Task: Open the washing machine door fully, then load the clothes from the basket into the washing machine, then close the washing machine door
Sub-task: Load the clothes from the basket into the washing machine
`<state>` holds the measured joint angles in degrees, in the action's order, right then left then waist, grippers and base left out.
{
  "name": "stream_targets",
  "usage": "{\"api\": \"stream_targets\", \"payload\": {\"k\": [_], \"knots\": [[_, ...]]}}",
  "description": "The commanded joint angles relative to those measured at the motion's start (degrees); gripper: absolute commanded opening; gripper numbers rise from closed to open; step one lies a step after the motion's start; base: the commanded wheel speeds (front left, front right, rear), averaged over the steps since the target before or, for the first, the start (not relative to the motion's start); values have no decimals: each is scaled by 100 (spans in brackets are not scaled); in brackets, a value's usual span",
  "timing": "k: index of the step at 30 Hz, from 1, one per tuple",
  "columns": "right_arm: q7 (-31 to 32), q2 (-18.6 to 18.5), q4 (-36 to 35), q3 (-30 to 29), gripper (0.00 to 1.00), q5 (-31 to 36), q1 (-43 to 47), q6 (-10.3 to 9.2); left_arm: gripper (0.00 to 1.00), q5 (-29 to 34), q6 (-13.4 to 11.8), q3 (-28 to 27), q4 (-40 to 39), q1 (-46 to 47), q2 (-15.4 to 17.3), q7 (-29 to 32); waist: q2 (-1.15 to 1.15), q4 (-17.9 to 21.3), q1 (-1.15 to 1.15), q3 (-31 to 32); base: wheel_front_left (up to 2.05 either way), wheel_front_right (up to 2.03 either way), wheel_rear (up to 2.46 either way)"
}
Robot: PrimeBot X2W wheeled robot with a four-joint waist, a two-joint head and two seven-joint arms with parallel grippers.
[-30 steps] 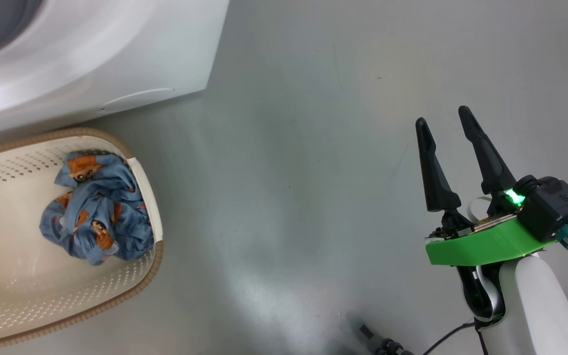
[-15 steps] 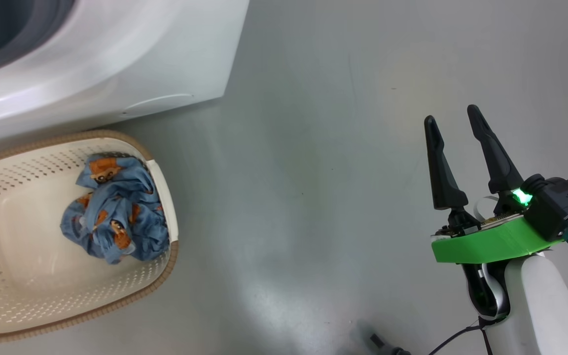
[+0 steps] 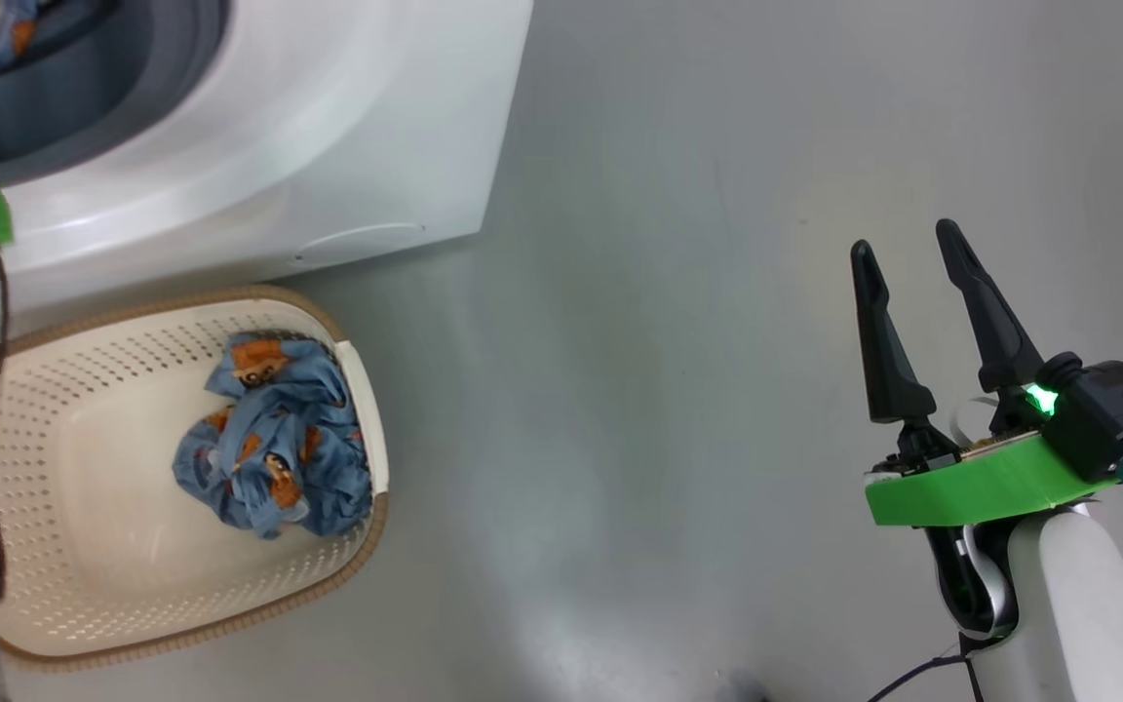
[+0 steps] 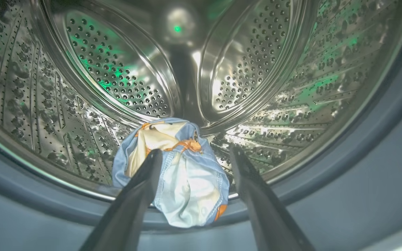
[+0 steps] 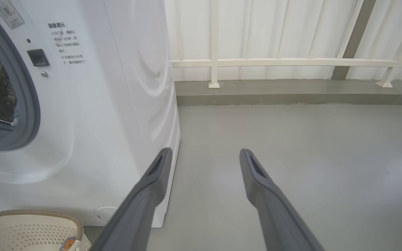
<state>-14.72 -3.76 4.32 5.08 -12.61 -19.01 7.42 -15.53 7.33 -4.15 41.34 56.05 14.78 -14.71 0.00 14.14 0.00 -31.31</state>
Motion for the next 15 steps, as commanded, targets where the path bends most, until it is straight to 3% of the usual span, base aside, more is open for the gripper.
{"api": "stream_targets", "payload": {"k": [1, 15], "knots": [[-28, -42, -106, 90, 100, 45, 185, 7, 100, -38, 14, -58, -226, -238, 214, -29, 0, -90, 0, 168, 0, 0, 0], [-28, -371, 2, 46, 100, 14, 674, 7, 100, -213, 15, 45, -1021, -2025, -136, -29, 0, -451, 0, 1122, 0, 0, 0]]}}
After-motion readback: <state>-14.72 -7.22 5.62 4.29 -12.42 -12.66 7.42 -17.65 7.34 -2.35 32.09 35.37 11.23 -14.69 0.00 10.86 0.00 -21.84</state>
